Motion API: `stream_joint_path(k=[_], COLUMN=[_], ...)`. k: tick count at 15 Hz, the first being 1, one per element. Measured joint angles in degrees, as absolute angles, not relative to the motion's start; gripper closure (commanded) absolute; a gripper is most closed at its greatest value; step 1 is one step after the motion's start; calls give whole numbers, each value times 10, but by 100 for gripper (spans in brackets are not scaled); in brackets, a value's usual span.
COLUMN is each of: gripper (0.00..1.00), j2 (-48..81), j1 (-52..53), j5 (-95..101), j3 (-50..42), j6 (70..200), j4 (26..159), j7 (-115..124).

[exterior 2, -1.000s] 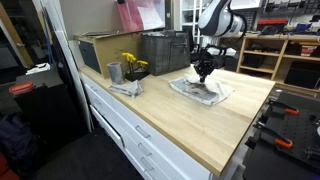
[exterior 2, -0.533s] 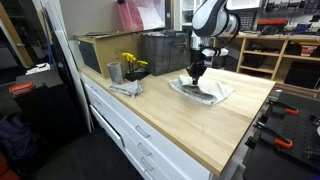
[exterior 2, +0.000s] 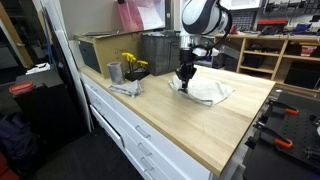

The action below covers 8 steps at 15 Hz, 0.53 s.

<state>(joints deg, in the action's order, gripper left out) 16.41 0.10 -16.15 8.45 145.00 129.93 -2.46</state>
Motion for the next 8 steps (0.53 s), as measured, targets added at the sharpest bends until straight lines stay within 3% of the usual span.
stream_joint_path(k=[8], gripper=[99], j2=[164], j1=[30], j5=[-178], j3=[117], j6=[1413], j4=[1279], j7=[-25])
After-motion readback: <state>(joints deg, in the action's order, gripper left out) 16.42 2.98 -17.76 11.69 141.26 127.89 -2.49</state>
